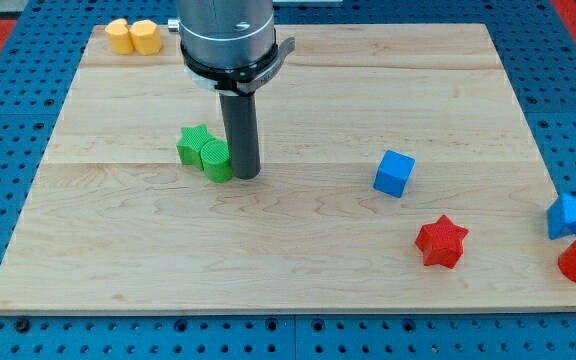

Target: Place the green blocks to the center left of the board

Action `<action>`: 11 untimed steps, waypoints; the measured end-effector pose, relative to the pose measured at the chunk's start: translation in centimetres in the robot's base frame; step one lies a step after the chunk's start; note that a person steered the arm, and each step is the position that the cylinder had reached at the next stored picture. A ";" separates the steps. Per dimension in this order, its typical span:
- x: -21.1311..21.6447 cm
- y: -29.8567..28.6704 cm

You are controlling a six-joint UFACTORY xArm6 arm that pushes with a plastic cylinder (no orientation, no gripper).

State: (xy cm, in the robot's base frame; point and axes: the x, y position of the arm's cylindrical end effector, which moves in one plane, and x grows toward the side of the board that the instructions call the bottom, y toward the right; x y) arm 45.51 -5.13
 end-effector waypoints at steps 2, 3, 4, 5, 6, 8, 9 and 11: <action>0.3 0.1; 3.4 0.1; 3.3 -1.4; 2.6 -1.8; 1.9 -1.8; 0.3 -1.8; -0.9 -1.8; -3.6 -1.8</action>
State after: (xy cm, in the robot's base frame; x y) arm 41.94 -6.91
